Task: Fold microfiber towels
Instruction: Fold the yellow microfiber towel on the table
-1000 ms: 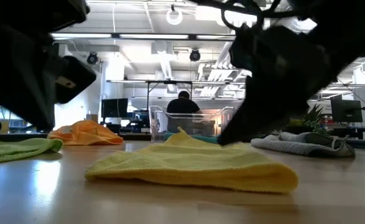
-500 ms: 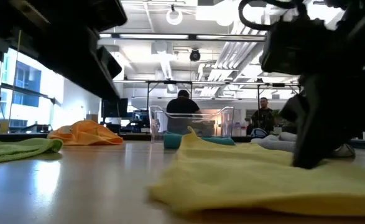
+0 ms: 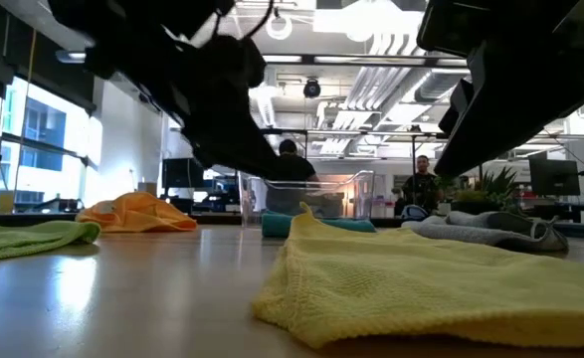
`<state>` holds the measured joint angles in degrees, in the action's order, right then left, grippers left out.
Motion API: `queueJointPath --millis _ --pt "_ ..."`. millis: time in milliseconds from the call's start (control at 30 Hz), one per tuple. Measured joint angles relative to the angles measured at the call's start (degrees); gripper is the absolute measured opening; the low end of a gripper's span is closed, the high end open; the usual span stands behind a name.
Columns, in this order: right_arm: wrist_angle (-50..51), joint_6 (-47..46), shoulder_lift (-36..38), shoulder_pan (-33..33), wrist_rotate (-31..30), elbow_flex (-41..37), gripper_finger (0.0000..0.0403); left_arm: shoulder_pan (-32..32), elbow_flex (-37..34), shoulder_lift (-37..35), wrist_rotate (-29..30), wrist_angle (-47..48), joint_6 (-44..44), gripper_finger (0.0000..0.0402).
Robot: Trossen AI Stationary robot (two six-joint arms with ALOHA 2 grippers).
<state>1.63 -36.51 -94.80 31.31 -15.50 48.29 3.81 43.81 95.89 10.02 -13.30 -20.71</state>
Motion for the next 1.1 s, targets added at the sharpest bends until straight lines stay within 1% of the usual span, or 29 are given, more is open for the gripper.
queueJointPath --millis 133,267,367,567,667,733,833,1000,1033,1100 --pt "-0.07 0.98 0.00 0.00 -1.01 0.00 0.0000 -0.82 0.21 3.79 -0.01 -4.12 1.37 0.0152" --pt "-0.11 1.02 0.00 -0.02 -1.08 0.02 0.0000 -0.80 1.98 6.87 2.86 -5.42 3.43 0.0178" --pt "-0.37 2.07 0.02 0.00 -1.87 0.02 0.0000 -0.78 3.17 8.71 3.43 -7.38 4.98 0.0186" --pt "-0.66 2.48 0.04 0.00 -2.93 0.07 0.0000 -1.08 4.70 11.78 9.84 -7.34 6.83 0.0176" --pt "-0.66 2.49 0.04 -0.02 -3.63 0.07 0.0000 -1.43 5.01 12.45 12.30 -7.21 6.96 0.0162" --pt "-0.63 2.51 0.04 0.00 -3.62 0.07 0.0000 -1.79 5.03 12.42 12.51 -7.47 6.79 0.0145" --pt "-0.63 2.51 0.04 0.00 -3.63 0.07 0.0000 -2.38 5.03 12.42 12.50 -7.12 6.49 0.0108" --pt "-0.66 2.48 0.04 0.00 -3.63 0.07 0.0000 -2.83 5.03 12.41 12.85 -7.12 6.99 0.0026" --pt "-0.65 2.48 0.04 0.00 -3.63 0.07 0.0000 -2.83 5.03 12.40 13.21 -7.14 7.20 0.0013" --pt "-0.66 2.48 0.04 0.00 -3.63 0.07 0.0000 -2.83 5.03 12.40 13.37 -7.32 7.42 0.0006"
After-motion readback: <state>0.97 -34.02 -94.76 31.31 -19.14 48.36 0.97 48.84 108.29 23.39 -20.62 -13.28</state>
